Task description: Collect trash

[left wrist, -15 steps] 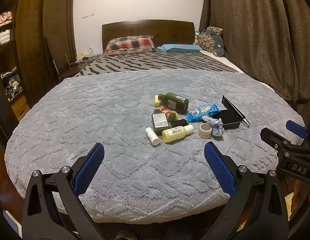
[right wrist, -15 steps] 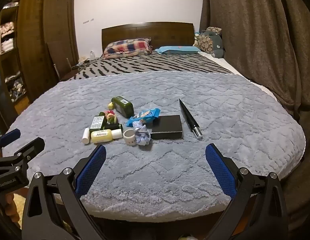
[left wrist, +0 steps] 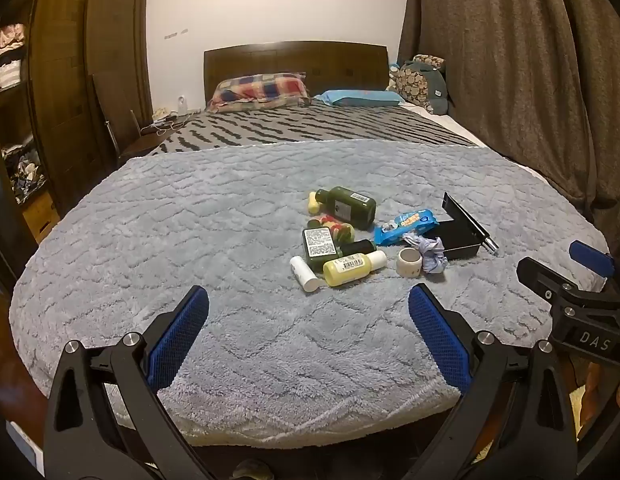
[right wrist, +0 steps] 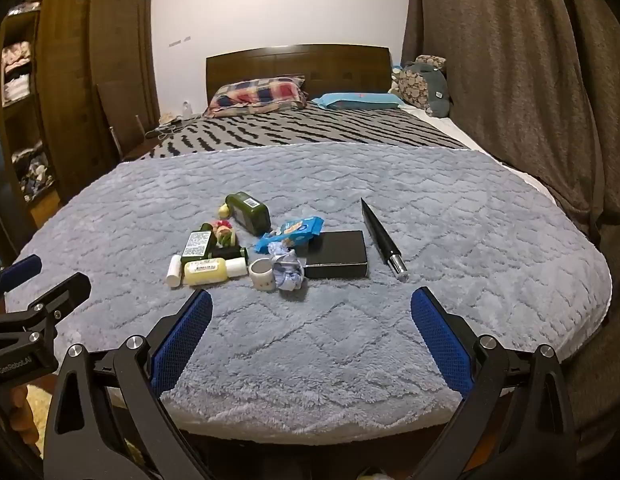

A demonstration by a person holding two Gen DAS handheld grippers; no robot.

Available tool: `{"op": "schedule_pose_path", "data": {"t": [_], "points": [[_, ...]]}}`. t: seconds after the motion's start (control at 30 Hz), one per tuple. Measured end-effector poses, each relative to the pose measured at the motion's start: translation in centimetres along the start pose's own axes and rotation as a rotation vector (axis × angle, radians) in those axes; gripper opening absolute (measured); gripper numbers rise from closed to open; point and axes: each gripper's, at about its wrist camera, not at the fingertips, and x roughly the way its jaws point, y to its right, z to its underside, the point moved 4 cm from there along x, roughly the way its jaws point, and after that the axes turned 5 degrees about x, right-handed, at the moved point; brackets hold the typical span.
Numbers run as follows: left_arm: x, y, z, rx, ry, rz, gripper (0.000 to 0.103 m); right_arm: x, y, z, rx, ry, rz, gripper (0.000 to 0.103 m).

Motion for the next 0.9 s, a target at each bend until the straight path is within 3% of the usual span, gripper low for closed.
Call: {"op": "schedule_pose_path", "data": {"t": [0.9], "points": [[-0.71,-0.07,-0.81,0.0,0.021,-0.004,0.095,-0.31,-0.76,-0.12,-0.013,0.004,-0.001,0.1]]}}
